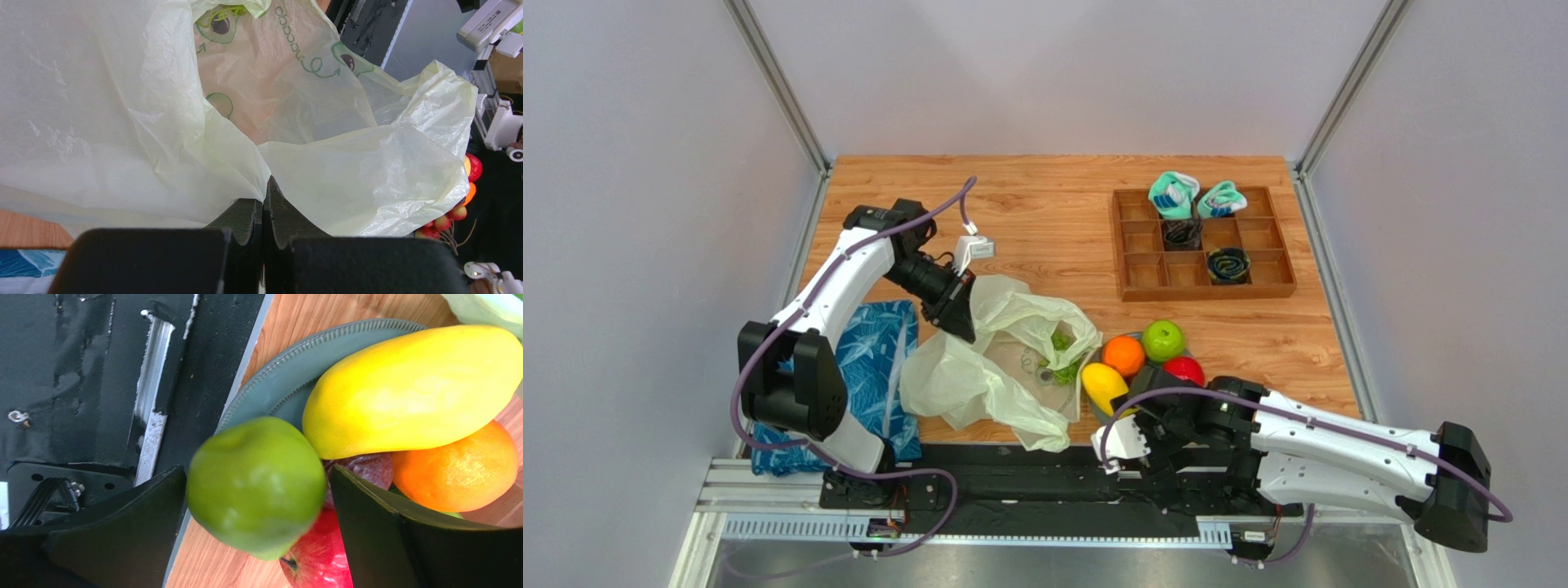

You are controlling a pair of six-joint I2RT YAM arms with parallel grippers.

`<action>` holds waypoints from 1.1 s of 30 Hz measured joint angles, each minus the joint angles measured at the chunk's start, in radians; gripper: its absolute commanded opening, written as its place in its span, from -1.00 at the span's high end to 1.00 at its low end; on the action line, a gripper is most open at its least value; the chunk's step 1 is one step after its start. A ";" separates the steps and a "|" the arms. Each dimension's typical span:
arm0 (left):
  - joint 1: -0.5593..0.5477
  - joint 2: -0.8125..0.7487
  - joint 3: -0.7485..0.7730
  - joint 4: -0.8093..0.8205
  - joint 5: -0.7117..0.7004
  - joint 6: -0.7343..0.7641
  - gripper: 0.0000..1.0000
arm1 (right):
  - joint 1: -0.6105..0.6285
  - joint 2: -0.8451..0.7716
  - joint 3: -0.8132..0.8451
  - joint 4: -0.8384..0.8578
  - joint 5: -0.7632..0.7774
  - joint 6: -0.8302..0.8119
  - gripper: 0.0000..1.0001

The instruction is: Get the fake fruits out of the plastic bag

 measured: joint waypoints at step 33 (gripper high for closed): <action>0.029 0.024 0.005 0.001 0.015 0.026 1.00 | -0.138 0.452 0.449 0.297 -0.272 0.237 0.49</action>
